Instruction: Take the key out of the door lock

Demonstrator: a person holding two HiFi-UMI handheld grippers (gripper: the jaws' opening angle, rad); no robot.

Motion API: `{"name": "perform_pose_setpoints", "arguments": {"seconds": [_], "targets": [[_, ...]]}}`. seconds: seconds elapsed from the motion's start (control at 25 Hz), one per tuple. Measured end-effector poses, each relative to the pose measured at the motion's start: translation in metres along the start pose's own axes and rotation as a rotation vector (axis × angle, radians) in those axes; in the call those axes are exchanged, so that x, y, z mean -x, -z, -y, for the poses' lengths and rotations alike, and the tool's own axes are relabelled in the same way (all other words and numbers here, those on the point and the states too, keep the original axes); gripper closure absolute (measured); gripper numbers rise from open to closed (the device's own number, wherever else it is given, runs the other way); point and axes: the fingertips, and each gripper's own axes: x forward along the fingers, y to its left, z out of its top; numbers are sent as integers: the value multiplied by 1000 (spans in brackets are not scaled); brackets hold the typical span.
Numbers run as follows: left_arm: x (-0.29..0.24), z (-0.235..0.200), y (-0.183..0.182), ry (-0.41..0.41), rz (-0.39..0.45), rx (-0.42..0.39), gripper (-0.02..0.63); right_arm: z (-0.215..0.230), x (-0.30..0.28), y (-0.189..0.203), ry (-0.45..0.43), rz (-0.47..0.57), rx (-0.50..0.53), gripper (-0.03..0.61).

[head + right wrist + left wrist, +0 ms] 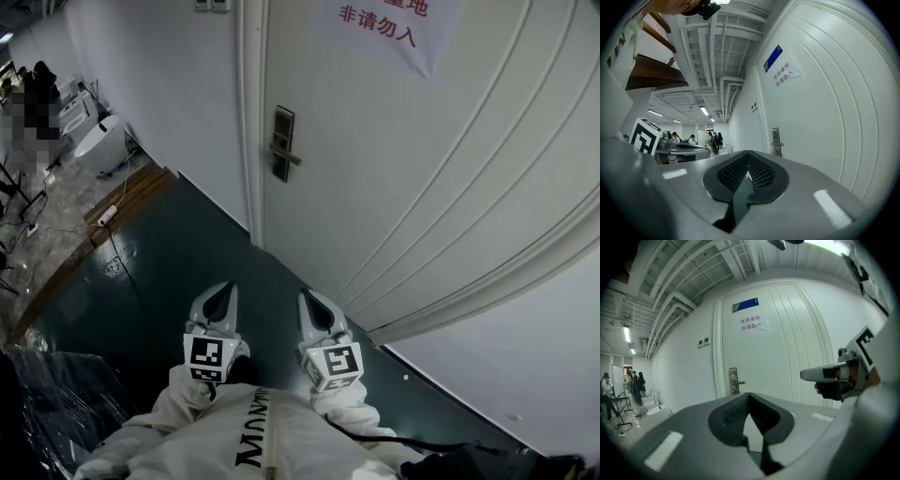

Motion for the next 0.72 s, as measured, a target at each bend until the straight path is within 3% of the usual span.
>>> {"name": "perform_pose_setpoints", "arguments": {"seconds": [0.72], "targets": [[-104, -117, 1, 67, -12, 9, 614, 1, -145, -6, 58, -58, 0, 577]]}}
